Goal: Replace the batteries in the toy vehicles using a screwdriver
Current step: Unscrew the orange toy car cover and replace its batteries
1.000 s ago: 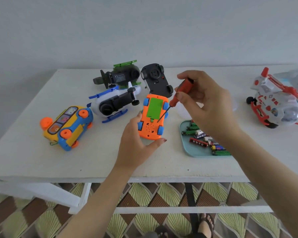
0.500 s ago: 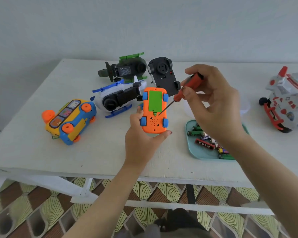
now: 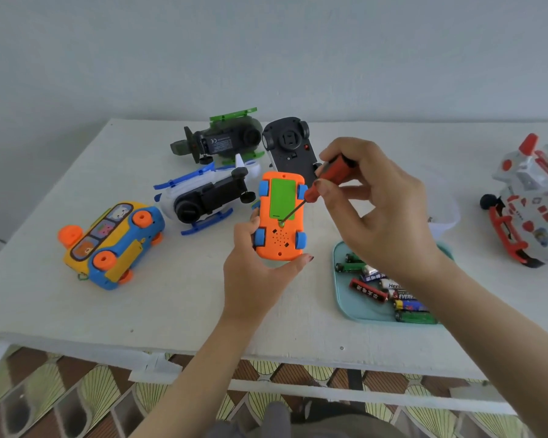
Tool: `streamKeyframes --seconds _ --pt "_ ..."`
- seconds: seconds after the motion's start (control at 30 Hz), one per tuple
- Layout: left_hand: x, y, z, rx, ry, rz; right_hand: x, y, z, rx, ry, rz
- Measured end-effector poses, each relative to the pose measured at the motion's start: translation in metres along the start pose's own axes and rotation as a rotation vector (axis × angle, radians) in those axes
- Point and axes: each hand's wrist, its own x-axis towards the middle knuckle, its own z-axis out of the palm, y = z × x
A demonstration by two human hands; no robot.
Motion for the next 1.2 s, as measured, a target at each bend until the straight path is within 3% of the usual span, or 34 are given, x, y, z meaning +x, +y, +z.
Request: streamKeyframes --seconds 0.77,1.2 --pt "-0.001 0.006 -0.002 -0.025 0.007 -0.057 0.002 0.027 -0.005 0.122 -0.056 -0.091" --pt "-0.001 0.001 0.000 0.041 0.018 -0.026 0.012 0.026 -0.001 -0.040 -0.141 -0.291"
